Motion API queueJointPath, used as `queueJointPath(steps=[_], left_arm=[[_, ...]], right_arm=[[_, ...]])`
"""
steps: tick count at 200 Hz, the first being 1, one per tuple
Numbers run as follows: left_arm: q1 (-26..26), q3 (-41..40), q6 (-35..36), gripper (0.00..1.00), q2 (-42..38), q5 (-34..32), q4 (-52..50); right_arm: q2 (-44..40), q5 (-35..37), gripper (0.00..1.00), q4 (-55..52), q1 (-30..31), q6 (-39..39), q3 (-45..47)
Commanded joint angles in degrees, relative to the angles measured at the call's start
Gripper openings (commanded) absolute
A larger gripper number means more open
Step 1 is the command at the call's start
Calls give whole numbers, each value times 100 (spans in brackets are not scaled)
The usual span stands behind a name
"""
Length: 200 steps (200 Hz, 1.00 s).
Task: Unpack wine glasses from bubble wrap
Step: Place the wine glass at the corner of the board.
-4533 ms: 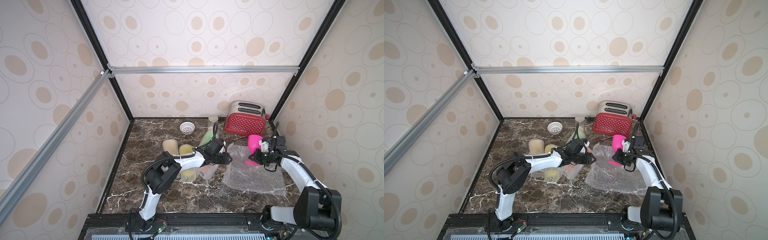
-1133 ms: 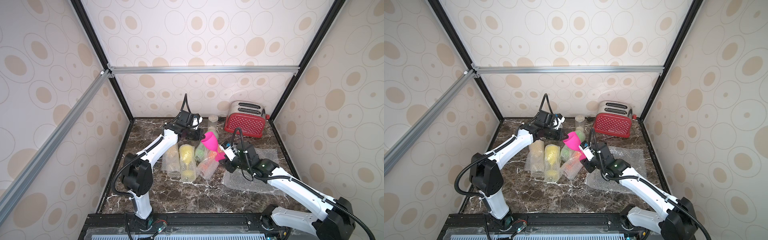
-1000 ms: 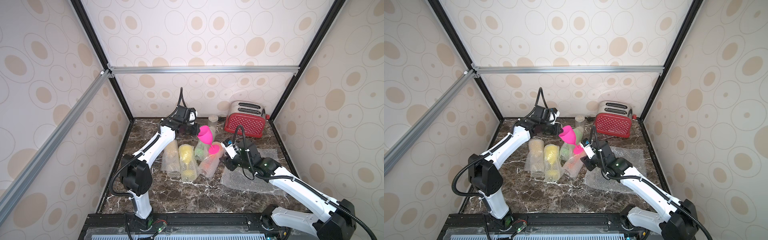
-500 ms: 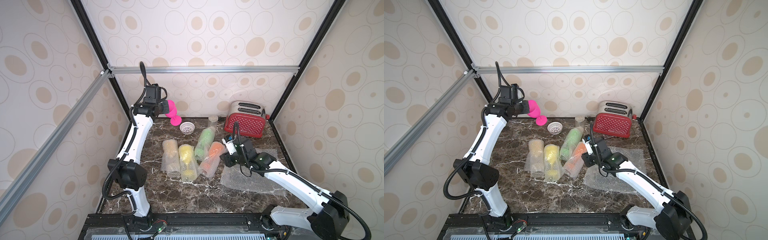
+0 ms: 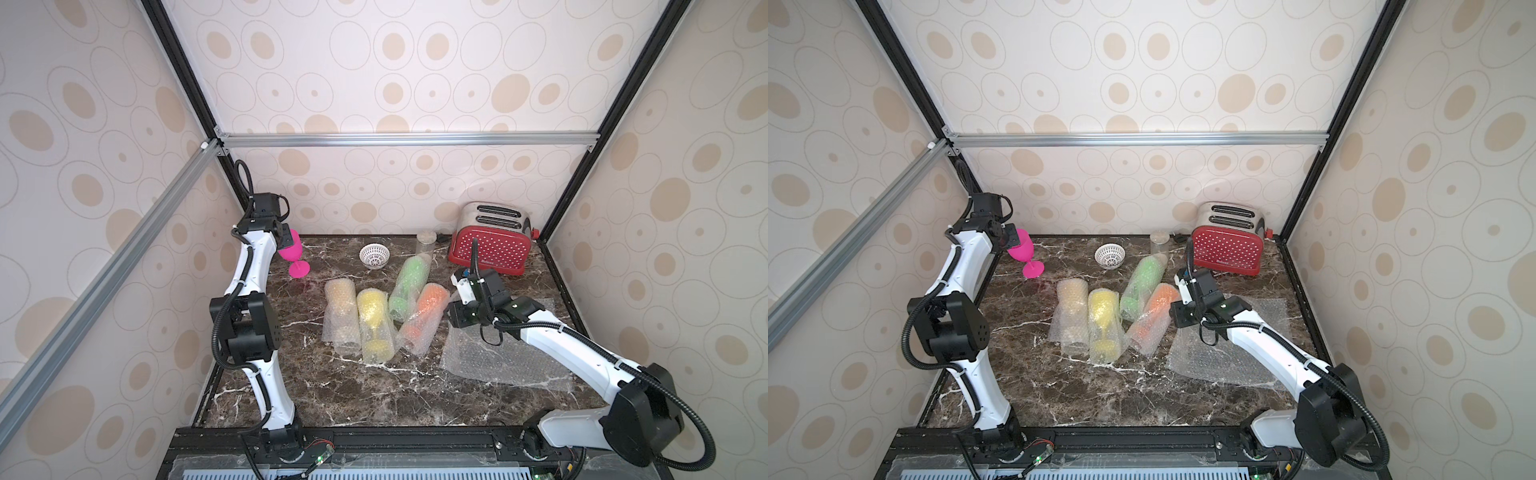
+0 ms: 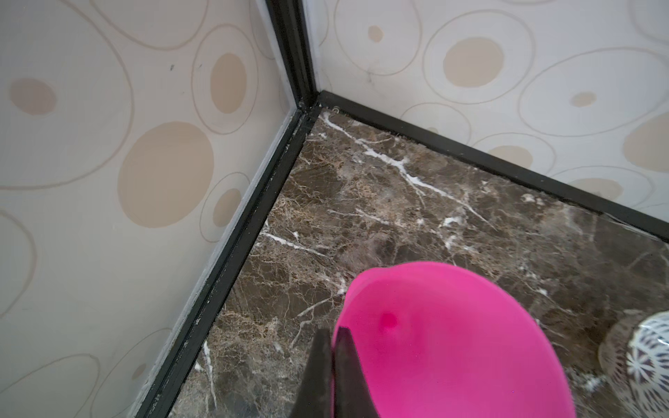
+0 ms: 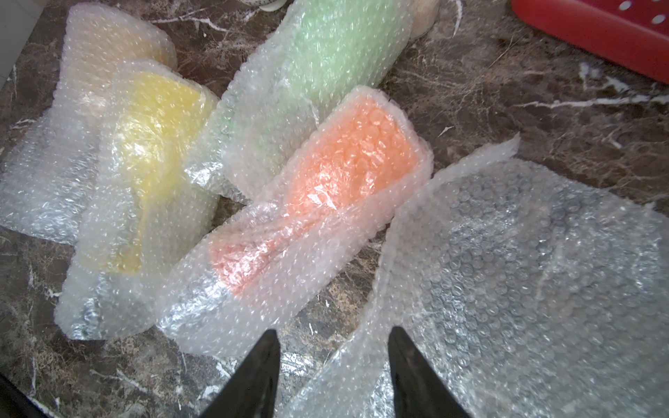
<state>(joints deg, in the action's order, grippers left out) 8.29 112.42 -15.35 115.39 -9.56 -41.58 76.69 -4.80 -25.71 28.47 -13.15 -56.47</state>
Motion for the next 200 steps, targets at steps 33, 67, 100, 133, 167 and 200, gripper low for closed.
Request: queueJointPath(steps=[33, 67, 100, 133, 167, 200], left_arm=[[164, 127, 152, 0, 418, -311, 358], [208, 61, 196, 0, 545, -358, 475], [225, 130, 216, 6, 589, -382, 391], [240, 157, 221, 29, 590, -372, 283], [243, 330, 231, 51, 486, -268, 143], [243, 385, 288, 61, 204, -231, 30]], right_arm=[[333, -249, 50, -48, -101, -167, -100], [470, -320, 50, -56, -113, -179, -157], [444, -320, 50, -96, -113, -241, -147], [431, -298, 51, -204, -113, -304, -178], [293, -153, 51, -343, -129, -417, -189], [227, -234, 51, -730, -324, -719, -277]])
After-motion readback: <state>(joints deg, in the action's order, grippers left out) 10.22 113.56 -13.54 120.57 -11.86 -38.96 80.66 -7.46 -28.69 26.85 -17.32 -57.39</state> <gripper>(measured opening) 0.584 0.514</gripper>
